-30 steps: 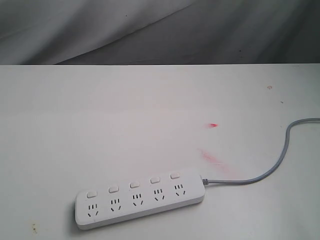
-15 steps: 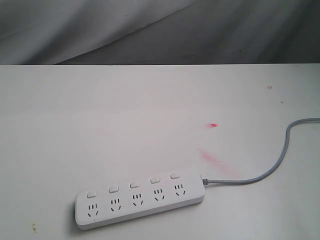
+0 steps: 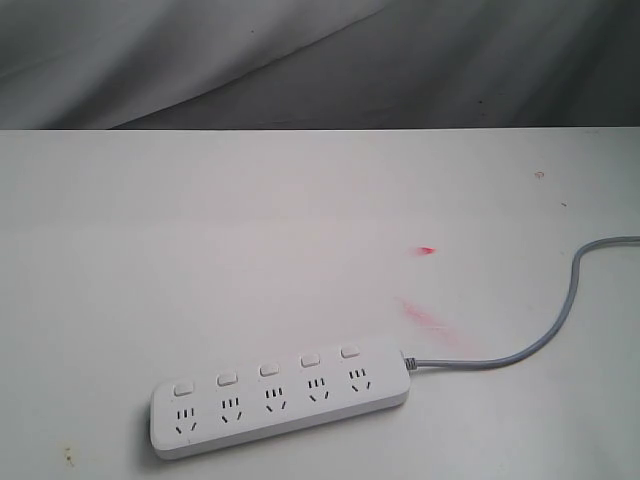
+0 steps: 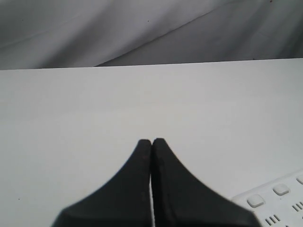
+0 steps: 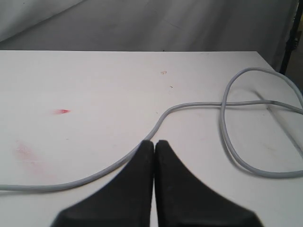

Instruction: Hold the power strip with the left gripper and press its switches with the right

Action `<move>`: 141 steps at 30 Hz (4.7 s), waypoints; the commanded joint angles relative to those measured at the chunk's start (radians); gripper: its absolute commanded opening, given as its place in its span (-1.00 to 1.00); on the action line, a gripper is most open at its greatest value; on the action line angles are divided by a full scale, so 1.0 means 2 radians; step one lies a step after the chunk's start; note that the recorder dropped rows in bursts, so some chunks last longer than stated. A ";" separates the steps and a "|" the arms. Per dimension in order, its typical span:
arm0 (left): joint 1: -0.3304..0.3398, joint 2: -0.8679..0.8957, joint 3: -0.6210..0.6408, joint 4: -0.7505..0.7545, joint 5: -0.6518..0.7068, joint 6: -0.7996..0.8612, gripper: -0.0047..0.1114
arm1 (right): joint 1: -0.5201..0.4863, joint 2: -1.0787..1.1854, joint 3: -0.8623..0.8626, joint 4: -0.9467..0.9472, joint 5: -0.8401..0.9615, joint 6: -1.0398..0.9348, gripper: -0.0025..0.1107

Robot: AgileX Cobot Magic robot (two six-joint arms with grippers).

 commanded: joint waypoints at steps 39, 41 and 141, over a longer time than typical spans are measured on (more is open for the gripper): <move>-0.003 0.367 -0.427 -0.382 0.123 0.552 -0.91 | -0.001 -0.002 0.000 -0.005 -0.002 0.000 -0.96; -0.003 0.378 -0.427 -0.403 0.136 0.586 -0.91 | -0.001 -0.002 0.000 -0.005 -0.002 0.000 -0.96; 0.084 0.880 -0.333 -0.467 0.263 1.063 0.47 | -0.001 -0.002 0.000 -0.005 -0.002 0.000 -0.96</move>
